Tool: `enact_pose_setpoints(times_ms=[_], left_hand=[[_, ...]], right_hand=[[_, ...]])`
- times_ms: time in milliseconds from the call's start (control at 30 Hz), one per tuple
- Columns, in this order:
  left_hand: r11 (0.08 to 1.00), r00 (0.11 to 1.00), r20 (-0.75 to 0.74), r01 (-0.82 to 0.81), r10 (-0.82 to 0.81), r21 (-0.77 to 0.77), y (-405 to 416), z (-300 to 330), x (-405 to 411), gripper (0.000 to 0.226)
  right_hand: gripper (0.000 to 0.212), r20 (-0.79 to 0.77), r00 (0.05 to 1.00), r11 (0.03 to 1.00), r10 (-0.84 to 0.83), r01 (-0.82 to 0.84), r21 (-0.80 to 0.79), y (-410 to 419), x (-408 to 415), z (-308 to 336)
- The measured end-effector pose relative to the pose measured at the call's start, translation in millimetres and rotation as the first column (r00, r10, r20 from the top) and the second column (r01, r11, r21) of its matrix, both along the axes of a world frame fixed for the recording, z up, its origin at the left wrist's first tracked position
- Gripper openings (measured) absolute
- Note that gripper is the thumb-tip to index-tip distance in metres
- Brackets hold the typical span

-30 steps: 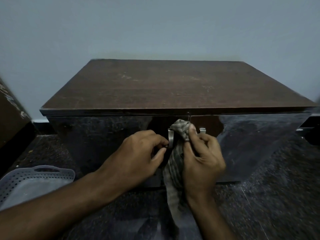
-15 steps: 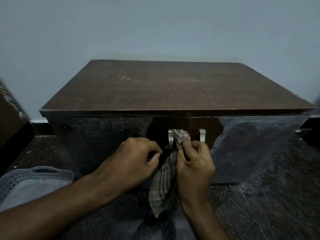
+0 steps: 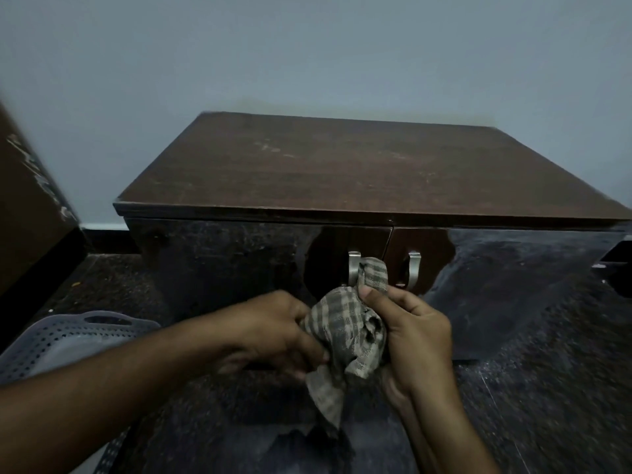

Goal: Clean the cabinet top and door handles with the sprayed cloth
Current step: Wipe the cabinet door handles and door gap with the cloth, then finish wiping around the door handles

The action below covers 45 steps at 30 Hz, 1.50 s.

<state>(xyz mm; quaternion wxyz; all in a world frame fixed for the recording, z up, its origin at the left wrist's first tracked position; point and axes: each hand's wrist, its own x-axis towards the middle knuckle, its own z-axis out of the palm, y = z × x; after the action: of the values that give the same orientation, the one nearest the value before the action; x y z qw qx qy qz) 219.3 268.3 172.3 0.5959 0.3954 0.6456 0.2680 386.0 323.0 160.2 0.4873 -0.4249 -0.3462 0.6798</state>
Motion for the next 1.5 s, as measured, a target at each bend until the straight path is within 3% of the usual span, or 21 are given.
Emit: enact_pose_setpoints(times_ms=[67,200,367,567,700,900,1000,1067,1167,1233,1400,1500], left_hand=[[0.987,0.988,0.019,-0.154,0.153,0.042,0,7,-4,0.016],[0.942,0.954,0.041,-0.301,0.298,0.146,-5,22,-16,0.020],[0.926,0.934,0.074,-0.357,0.350,0.125,-25,24,-29,0.030],[0.921,0.902,0.218,-0.388,0.373,0.031,-97,5,-56,0.039],[0.861,0.864,0.065,-0.504,0.500,0.073,-149,-7,-76,0.044],[0.642,0.641,0.038,-0.767,0.767,-0.020,-204,-40,-121,0.038],[0.611,0.605,-0.105,-0.790,0.789,0.041,-228,-50,-147,0.032],[0.548,0.526,-0.182,-0.830,0.831,0.102,-239,-59,-169,0.028],[0.462,0.417,-0.233,-0.865,0.879,0.196,-238,-79,-191,0.037],[0.462,0.389,-0.294,-0.853,0.873,0.243,-234,-93,-204,0.054],[0.583,0.540,-0.266,-0.803,0.799,0.121,-225,-124,-229,0.088],[0.578,0.551,-0.242,-0.814,0.799,0.056,-223,-134,-238,0.079]], right_hand=[[0.003,0.018,0.997,0.996,0.076,-0.075,-0.050,-2,1,-5],[0.020,0.042,0.958,0.955,0.284,-0.278,-0.104,-9,-8,-16],[0.052,-0.219,0.782,0.778,0.584,-0.616,-0.124,-27,-25,-15],[0.032,-0.076,0.725,0.718,0.684,-0.688,-0.101,-52,-58,-33],[0.028,-0.007,0.645,0.640,0.764,-0.760,-0.116,-75,-105,-40],[0.024,0.104,0.498,0.508,0.861,-0.846,-0.162,-109,-186,-63],[0.027,0.083,0.387,0.395,0.918,-0.890,-0.225,-124,-222,-74],[0.028,0.070,0.313,0.320,0.947,-0.913,-0.253,-131,-252,-82],[0.022,0.128,0.262,0.286,0.956,-0.930,-0.231,-134,-286,-92],[0.019,0.194,0.245,0.286,0.950,-0.931,-0.226,-135,-316,-101],[0.021,0.401,0.265,0.392,0.877,-0.877,-0.278,-133,-377,-147],[0.028,0.667,0.174,0.451,0.724,-0.852,-0.267,-137,-392,-174]])
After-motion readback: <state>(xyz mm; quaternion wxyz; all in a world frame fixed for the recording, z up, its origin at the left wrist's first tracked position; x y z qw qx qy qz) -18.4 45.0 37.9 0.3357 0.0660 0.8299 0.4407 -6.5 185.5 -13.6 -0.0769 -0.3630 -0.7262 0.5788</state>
